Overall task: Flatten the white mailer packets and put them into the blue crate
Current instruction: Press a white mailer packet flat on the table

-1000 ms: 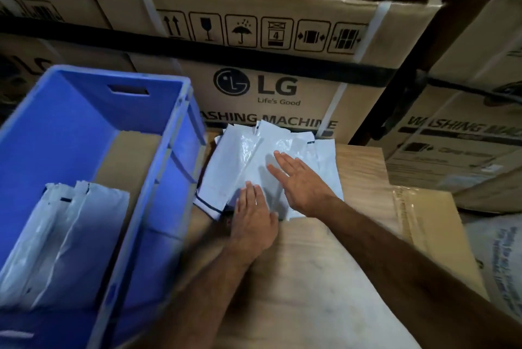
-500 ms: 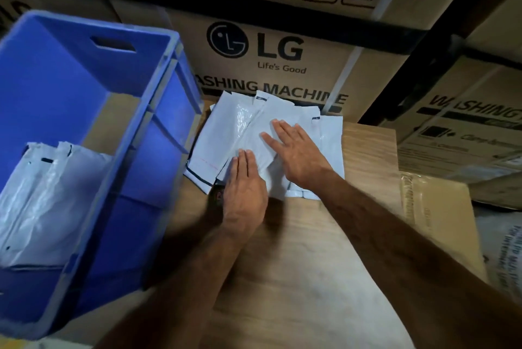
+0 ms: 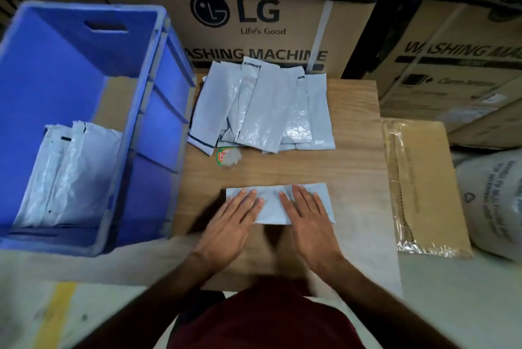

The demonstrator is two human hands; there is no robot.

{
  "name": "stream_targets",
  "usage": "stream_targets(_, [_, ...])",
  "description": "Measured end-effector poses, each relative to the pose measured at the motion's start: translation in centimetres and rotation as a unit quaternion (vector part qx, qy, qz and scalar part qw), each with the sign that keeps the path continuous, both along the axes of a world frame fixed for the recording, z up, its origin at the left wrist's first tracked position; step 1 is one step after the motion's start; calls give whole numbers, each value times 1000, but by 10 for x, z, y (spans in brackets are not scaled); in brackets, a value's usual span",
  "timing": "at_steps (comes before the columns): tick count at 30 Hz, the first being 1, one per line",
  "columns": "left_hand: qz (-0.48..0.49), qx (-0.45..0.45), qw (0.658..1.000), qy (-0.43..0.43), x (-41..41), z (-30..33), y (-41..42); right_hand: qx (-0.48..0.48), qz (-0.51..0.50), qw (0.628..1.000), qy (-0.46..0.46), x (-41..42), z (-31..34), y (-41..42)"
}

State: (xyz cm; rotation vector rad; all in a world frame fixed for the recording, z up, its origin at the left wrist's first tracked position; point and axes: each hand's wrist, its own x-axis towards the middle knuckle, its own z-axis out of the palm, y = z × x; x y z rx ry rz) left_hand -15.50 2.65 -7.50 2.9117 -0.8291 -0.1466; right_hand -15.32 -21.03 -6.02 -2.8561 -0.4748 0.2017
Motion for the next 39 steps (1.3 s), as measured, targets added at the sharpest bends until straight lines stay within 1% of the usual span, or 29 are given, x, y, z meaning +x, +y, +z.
stream_targets(3, [-22,9,999,41,-33,-23,10,11,-29,998,51,-49,-20,8])
stream_targets(6, [-23,15,997,65,-53,-34,18,10,-29,995,96,-74,-34,11])
stream_targets(9, [-16,12,997,79,-63,-30,15,39,-27,994,103,-82,-33,12])
stream_targets(12, [25,-21,996,81,-57,-22,-8,89,-55,991,84,-72,-27,20])
stream_targets(16, [98,-1,987,126,-45,-39,-24,66,-63,992,91,-65,-49,25])
stream_targets(21, [103,4,989,111,-47,-56,-24,60,-53,995,67,-67,-64,23])
stream_targets(28, [108,9,989,99,-50,-68,-24,32,-50,995,82,-64,-76,26])
stream_targets(31, [116,5,989,97,-51,-64,-27,44,-44,995,78,-65,-73,24])
stream_targets(33, [119,-5,990,79,-51,-58,-32,60,-33,995,65,-66,-68,17])
stream_targets(36, [56,-12,997,59,-53,-55,-41,61,-52,996,50,-70,-63,-2])
stream_targets(37, [36,-11,997,65,-54,-57,-44,53,-61,995,50,-72,-64,-8])
stream_targets(39, [27,-6,996,80,-57,-62,-48,44,-64,995,58,-75,-68,-16])
